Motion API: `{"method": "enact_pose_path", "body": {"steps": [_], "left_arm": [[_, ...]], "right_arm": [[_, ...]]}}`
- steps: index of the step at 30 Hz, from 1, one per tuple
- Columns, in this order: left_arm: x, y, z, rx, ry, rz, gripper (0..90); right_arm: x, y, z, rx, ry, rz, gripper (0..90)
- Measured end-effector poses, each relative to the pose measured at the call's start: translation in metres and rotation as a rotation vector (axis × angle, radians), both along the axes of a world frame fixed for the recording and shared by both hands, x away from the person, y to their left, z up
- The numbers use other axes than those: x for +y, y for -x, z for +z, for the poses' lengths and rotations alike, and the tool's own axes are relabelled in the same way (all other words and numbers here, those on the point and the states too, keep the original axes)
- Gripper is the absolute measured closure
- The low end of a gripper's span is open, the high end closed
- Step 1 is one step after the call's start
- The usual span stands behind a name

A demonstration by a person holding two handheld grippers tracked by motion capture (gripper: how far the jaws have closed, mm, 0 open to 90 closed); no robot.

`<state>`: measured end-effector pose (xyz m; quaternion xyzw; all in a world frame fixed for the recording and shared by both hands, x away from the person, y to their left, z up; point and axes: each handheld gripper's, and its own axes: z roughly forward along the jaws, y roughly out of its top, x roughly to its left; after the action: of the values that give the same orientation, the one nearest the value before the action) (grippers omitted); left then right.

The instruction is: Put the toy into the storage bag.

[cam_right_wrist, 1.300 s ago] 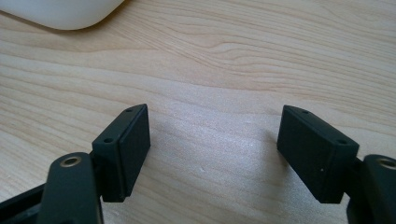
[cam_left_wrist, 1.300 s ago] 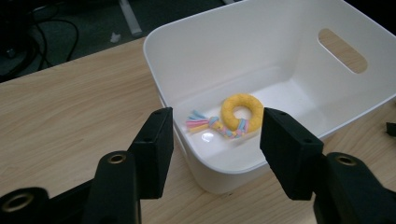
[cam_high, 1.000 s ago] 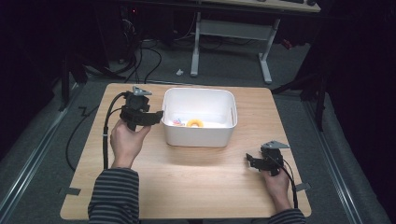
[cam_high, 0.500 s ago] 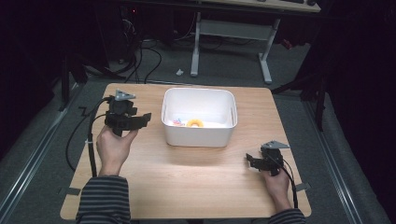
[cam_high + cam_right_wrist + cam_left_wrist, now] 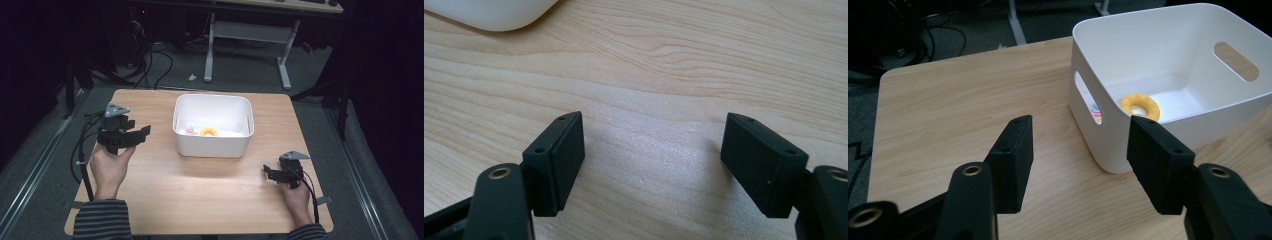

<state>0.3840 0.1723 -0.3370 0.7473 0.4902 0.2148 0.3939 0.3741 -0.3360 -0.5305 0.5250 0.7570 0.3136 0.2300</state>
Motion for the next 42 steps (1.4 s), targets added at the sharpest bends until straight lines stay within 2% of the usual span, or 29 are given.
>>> {"method": "enact_pose_path", "body": {"steps": [14,27,36,42], "left_arm": [[0.026,0.018,-0.019,0.012,0.052,0.042,44.0],[0.037,0.025,-0.04,0.038,0.077,0.065,44.7],[0.038,0.025,-0.051,0.056,0.082,0.072,43.8],[0.033,0.017,-0.064,0.086,0.091,0.065,44.2]], "right_arm": [[0.0,0.0,0.0,0.0,0.001,0.001,25.8],[0.0,0.001,0.0,0.0,0.001,0.0,25.8],[0.0,0.001,0.0,0.0,0.001,0.001,25.8],[0.0,0.001,0.0,0.0,0.001,0.0,25.8]]}}
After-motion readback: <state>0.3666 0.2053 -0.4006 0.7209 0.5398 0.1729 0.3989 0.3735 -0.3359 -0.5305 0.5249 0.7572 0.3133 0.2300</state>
